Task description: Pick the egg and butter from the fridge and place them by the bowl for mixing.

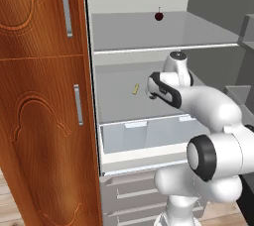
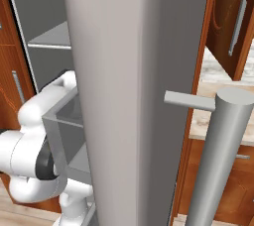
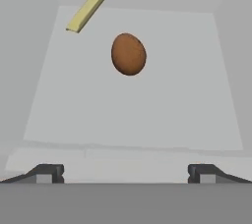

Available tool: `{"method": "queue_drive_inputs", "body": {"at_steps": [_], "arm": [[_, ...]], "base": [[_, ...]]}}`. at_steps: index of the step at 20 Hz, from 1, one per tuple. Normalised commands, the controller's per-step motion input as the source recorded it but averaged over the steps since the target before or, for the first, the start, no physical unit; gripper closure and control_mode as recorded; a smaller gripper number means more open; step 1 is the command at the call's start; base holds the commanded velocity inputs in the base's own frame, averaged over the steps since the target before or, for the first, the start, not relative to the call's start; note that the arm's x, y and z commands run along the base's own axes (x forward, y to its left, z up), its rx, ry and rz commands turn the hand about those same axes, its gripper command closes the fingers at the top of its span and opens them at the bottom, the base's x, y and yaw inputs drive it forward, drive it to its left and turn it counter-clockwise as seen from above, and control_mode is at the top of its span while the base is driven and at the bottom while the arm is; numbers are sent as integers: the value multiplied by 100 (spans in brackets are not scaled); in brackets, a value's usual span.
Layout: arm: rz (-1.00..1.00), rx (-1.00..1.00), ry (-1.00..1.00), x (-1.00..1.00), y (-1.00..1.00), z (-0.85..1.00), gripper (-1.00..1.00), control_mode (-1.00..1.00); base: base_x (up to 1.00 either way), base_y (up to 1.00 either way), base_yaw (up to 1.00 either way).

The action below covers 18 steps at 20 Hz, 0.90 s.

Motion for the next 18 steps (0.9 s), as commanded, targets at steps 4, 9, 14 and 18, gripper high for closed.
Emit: {"method": "queue_drive_inputs", "body": {"at_steps": [4,9,14,18], "arm": [[1,0,0,13,0,-4,-100,-100],[1,0,-2,20,2,-8,-100,-100],[1,0,-3,19,6,-13,-100,-100],[0,0,0,21,0,-10,-100,-100]], "base": [[0,0,0],[0,0,0],[0,0,0],[0,0,0]]}}
